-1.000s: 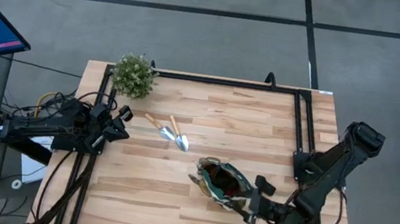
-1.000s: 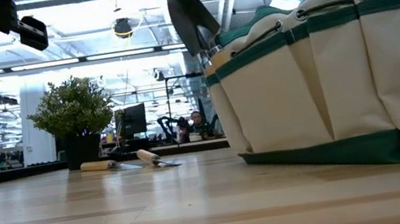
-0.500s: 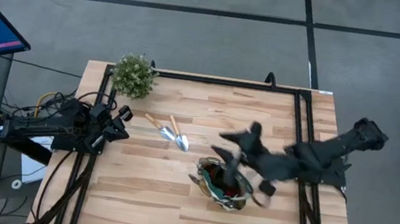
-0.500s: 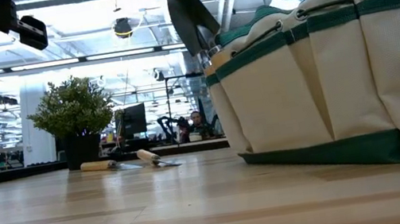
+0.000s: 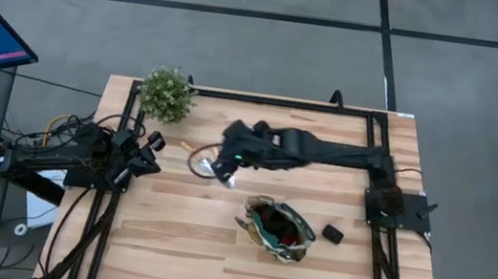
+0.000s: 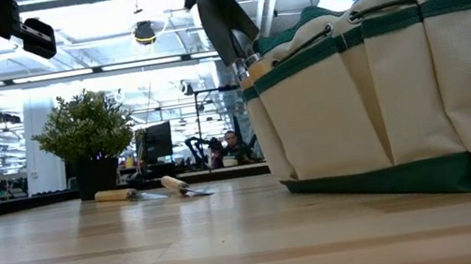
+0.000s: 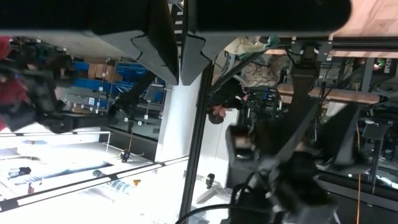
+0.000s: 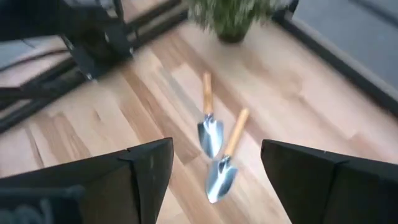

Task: Pick & Place Garden tools in Gardening bag
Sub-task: Put the brown trowel into the gardening bag

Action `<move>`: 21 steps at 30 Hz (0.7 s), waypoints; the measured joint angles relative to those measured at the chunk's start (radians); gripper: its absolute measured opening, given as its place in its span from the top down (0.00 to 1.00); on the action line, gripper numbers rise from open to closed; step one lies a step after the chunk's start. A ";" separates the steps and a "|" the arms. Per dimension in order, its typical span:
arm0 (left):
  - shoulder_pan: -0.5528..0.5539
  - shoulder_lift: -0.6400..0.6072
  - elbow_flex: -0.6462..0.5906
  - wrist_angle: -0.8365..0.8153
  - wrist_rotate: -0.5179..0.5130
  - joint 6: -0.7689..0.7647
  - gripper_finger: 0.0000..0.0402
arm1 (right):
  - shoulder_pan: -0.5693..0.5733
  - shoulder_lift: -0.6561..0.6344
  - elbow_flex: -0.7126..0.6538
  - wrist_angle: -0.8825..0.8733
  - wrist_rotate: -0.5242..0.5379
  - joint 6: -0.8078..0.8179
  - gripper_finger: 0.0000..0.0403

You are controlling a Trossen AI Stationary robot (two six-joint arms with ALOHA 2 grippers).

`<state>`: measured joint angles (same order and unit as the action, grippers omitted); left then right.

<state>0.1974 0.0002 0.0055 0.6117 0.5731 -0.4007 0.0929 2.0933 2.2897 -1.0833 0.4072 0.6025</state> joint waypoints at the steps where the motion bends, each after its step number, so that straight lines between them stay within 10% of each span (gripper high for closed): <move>1: 0.000 0.000 0.000 0.000 0.000 0.000 0.96 | -0.010 0.041 0.047 -0.026 -0.024 0.008 0.42; 21: 0.000 0.000 0.000 0.004 0.000 0.000 0.96 | -0.087 0.342 0.004 -0.056 -0.202 -0.133 0.50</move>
<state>0.1974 0.0002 0.0055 0.6155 0.5728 -0.4007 0.0063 2.4350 2.2936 -1.1394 0.2055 0.4699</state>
